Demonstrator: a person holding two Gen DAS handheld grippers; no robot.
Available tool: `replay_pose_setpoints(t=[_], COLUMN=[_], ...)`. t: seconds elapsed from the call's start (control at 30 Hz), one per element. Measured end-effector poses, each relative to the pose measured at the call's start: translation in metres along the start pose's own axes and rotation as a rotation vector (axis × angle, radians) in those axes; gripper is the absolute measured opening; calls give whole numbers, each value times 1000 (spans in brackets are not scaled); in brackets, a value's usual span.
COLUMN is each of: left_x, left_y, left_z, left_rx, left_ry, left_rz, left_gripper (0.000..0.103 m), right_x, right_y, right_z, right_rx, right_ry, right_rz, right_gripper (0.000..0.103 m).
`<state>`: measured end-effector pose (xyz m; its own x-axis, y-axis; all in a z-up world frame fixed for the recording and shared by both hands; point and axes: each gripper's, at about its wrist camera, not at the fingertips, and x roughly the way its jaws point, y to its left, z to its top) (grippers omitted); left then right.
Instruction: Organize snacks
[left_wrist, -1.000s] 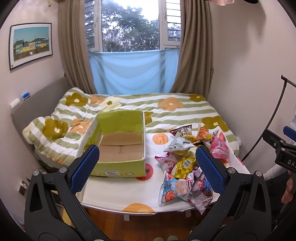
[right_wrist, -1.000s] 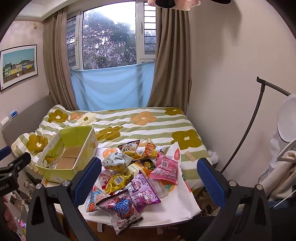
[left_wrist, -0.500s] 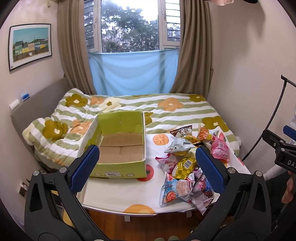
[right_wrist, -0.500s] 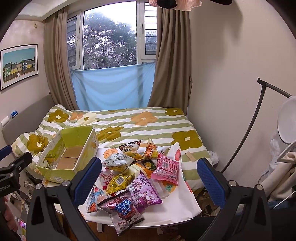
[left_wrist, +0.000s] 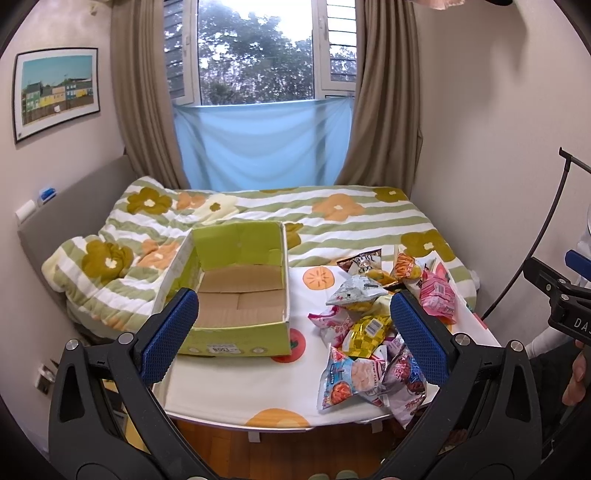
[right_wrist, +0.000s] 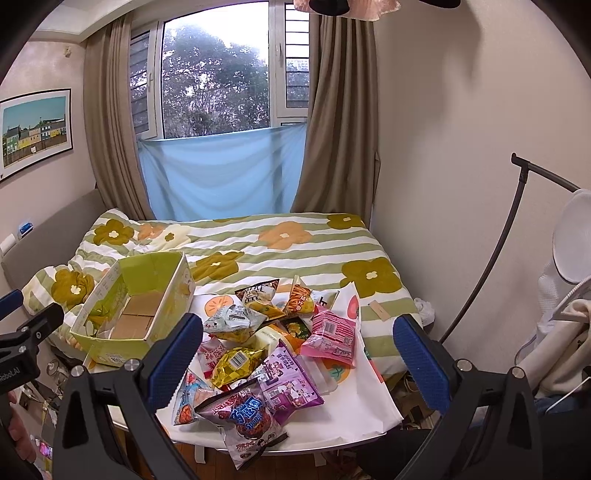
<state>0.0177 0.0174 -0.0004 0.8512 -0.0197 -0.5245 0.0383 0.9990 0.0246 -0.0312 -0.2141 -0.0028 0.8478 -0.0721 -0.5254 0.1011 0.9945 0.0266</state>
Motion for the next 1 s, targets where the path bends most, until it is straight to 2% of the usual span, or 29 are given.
replay_pose_setpoints(t=[0.83,1.0], left_x=[4,15], left_y=[-5,0], left_z=[-3,-3], left_rx=[14,17], left_ry=[-12,12], left_rz=[5,1], left_gripper=[103,103], right_x=[-2,3], right_y=[-1,3], right_z=[-2,-4], right_rx=[0,-6], right_ry=[6,17], right_rz=[0,12], right_gripper=[103,103])
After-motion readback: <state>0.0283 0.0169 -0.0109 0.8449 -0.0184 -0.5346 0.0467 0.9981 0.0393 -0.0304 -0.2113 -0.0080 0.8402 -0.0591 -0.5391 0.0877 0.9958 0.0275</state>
